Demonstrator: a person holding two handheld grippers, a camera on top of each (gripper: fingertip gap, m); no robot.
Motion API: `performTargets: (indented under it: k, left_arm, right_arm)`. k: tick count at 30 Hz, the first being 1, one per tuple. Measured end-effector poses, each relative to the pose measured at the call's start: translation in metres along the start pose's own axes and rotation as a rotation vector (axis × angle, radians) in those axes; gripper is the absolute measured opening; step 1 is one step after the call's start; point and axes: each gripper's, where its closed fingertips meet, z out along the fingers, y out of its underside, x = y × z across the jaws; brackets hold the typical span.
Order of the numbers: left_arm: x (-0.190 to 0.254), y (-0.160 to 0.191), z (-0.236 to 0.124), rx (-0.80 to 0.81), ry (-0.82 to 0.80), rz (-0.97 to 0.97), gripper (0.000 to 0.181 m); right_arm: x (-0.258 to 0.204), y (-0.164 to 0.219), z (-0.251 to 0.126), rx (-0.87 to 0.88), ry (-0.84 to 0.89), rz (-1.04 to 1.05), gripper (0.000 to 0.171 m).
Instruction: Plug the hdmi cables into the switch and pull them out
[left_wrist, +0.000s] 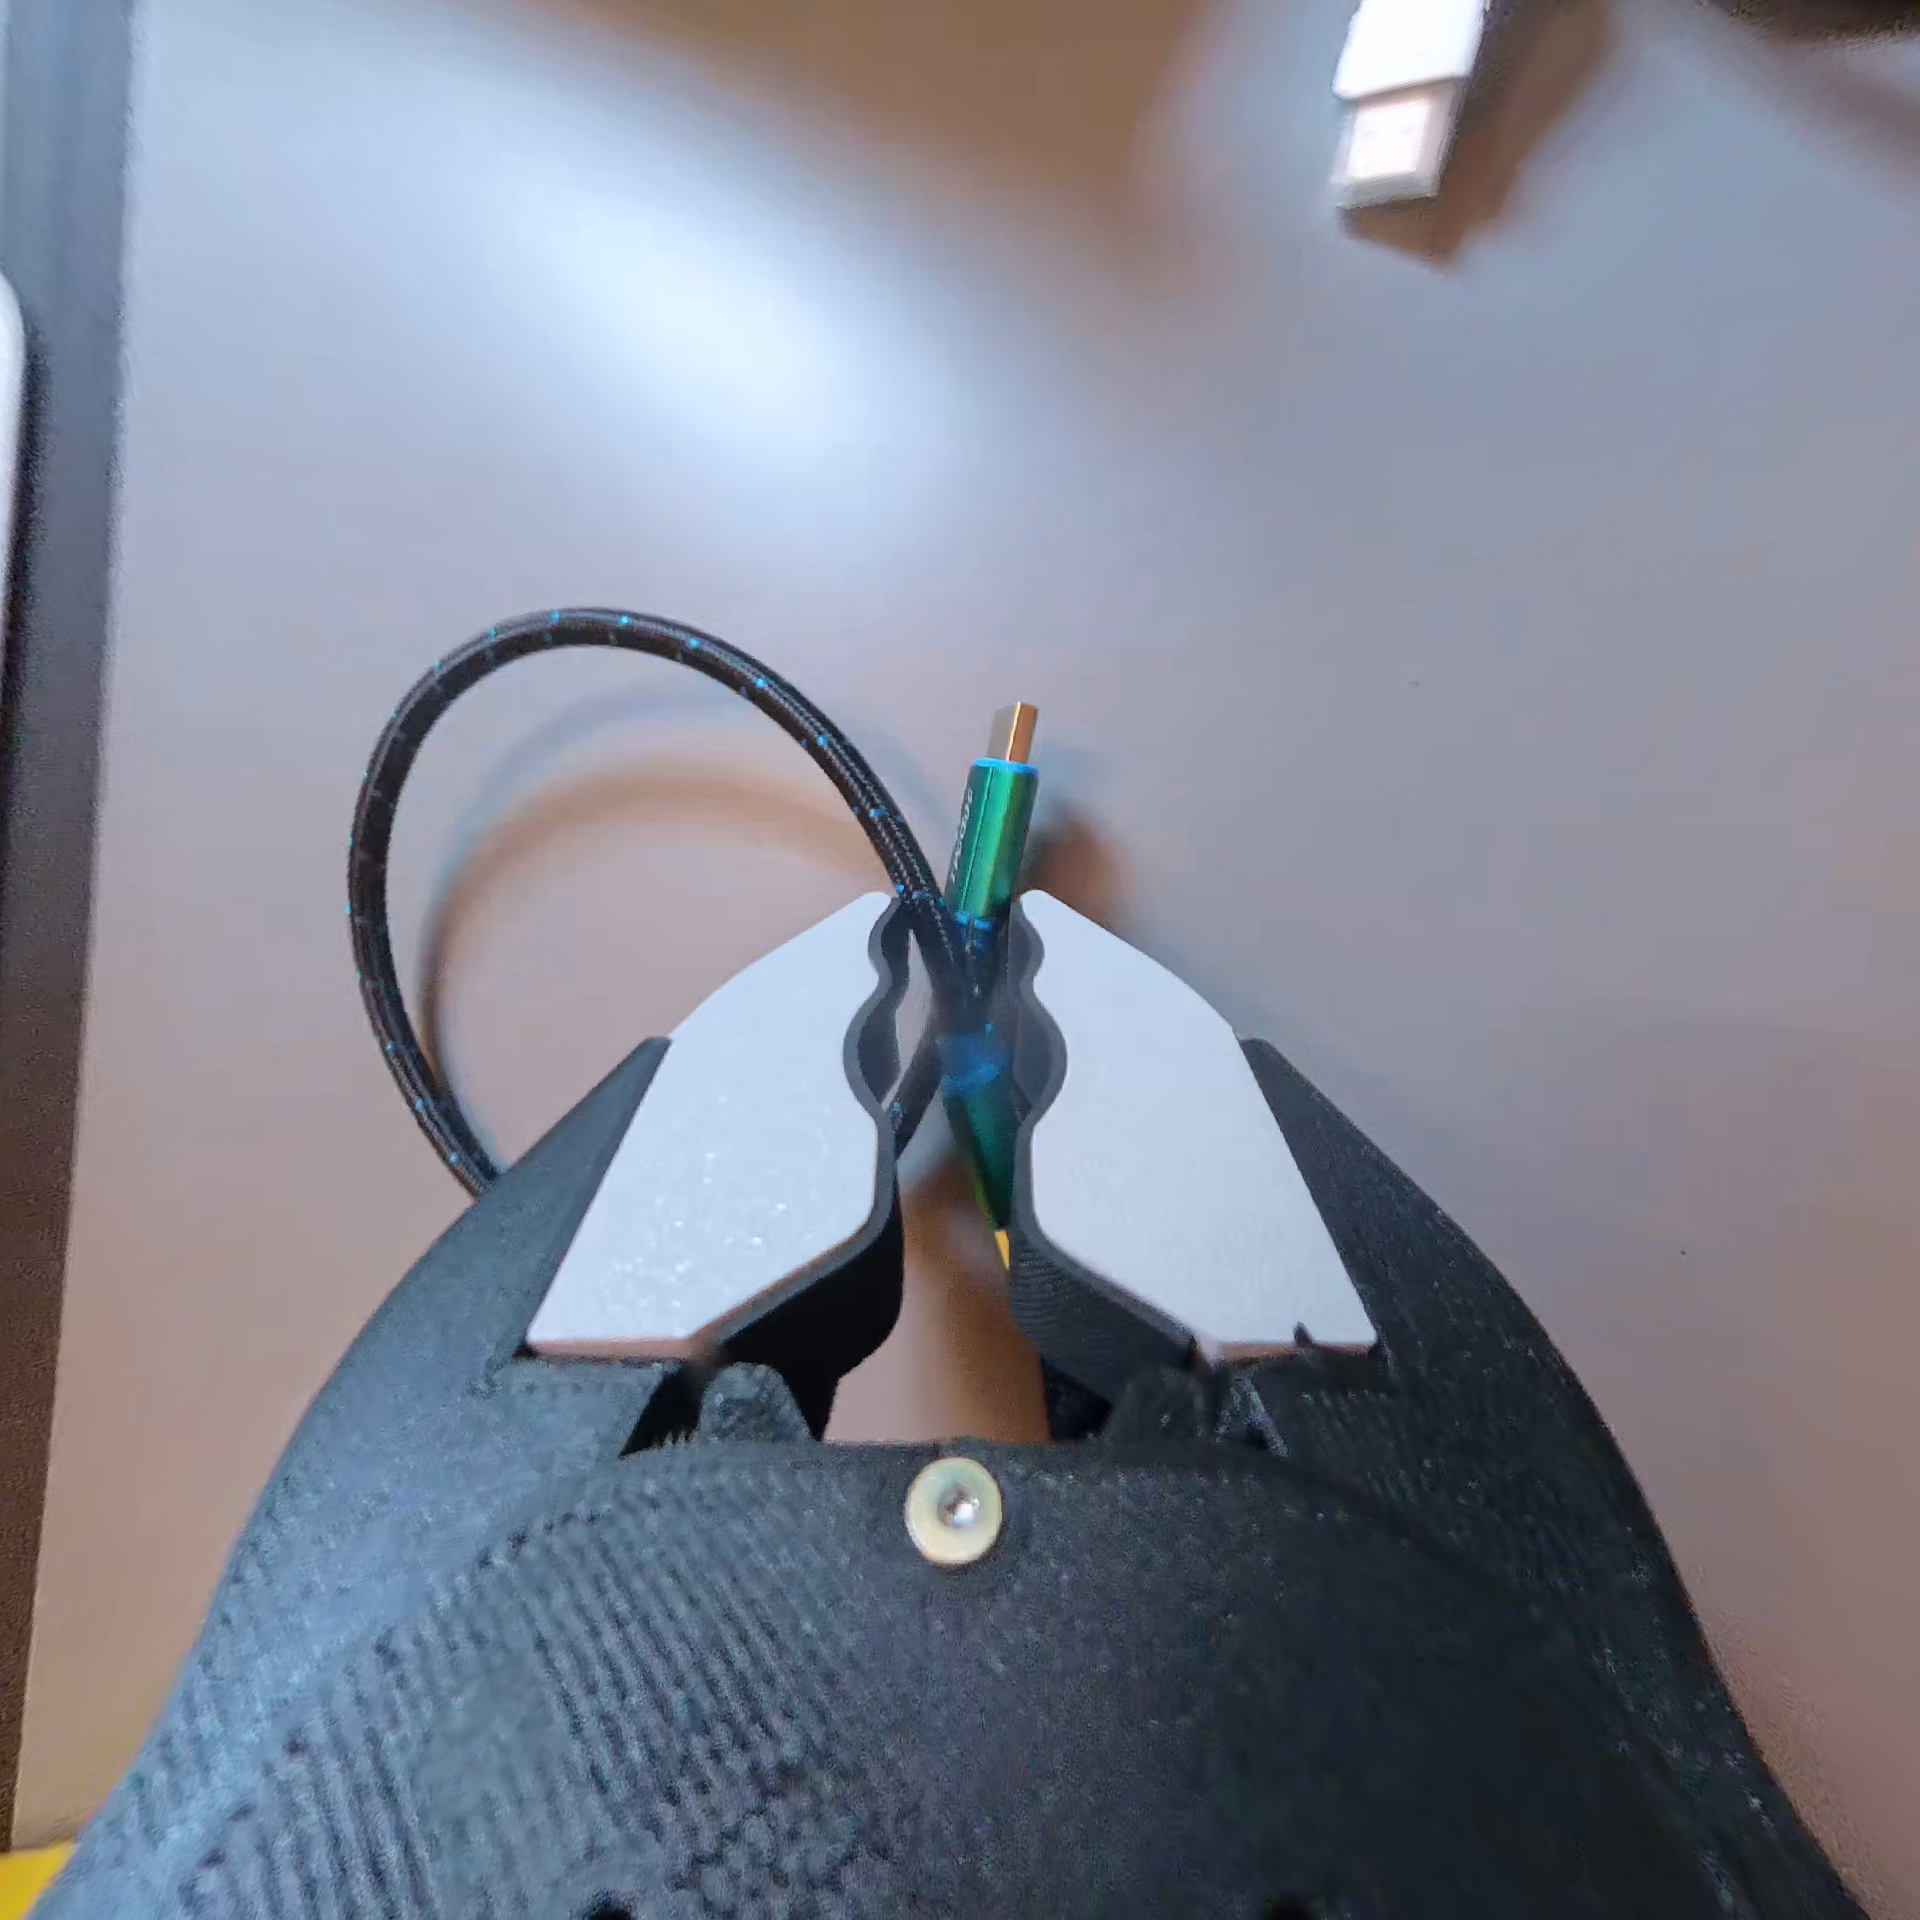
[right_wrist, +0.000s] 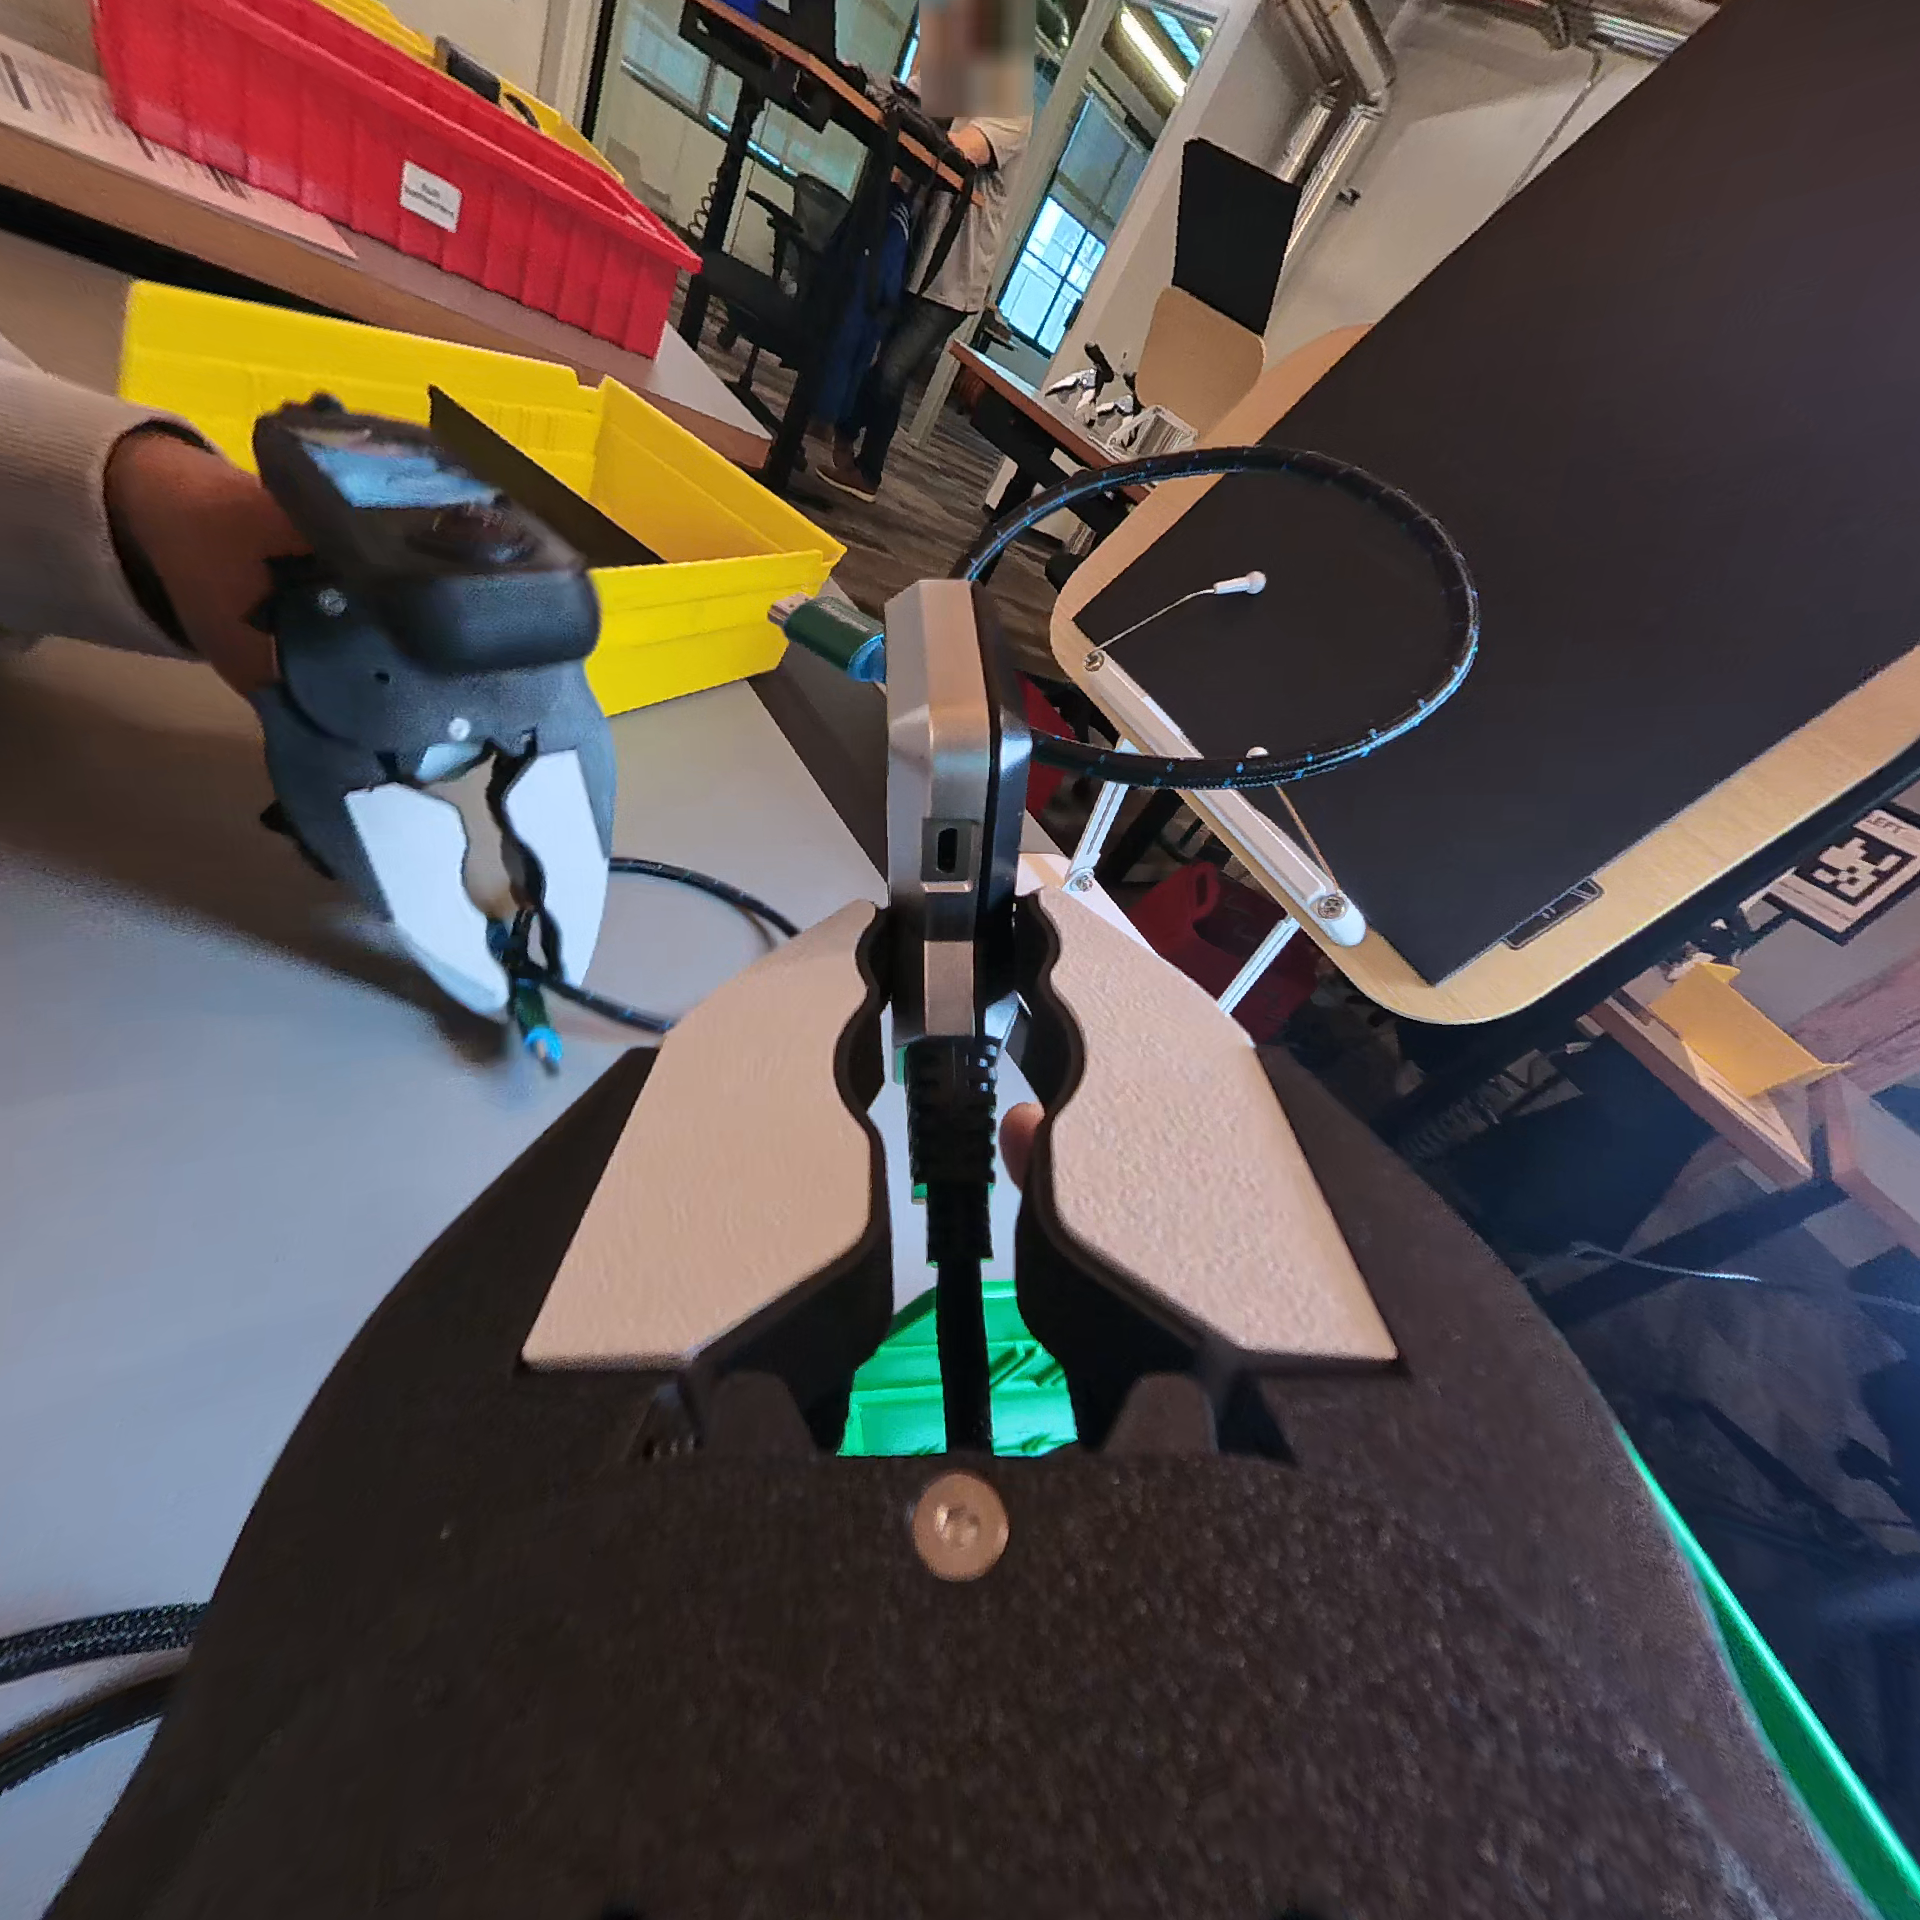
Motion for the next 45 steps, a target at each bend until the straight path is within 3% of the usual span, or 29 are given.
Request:
performTargets:
  k: [4, 10, 13, 19, 25, 45]
  left_arm:
    - [-0.038, -0.006, -0.036, 0.090, -0.144, -0.117, 0.017]
    - [-0.079, -0.008, -0.133, 0.152, -0.404, -0.158, 0.017]
    - [-0.058, -0.013, -0.154, 0.130, -0.349, -0.097, 0.017]
    - [-0.006, -0.036, -0.136, 0.041, -0.222, 0.053, 0.017]
    - [0.015, -0.038, -0.101, -0.031, -0.130, 0.096, 0.016]
    - [0.025, -0.038, -0.108, 0.047, 0.012, 0.027, 0.015]
  right_arm:
    - [-0.005, 0.003, 0.002, -0.022, -0.007, -0.050, 0.023]
    - [-0.020, 0.012, 0.013, -0.067, -0.039, -0.119, 0.023]
    - [-0.043, 0.014, 0.020, -0.048, -0.144, -0.138, 0.023]
    - [-0.082, 0.026, 0.029, -0.124, -0.298, -0.184, 0.022]
    - [-0.103, 0.029, 0.036, -0.154, -0.361, -0.229, 0.022]
    - [-0.118, 0.036, 0.041, -0.190, -0.392, -0.264, 0.023]
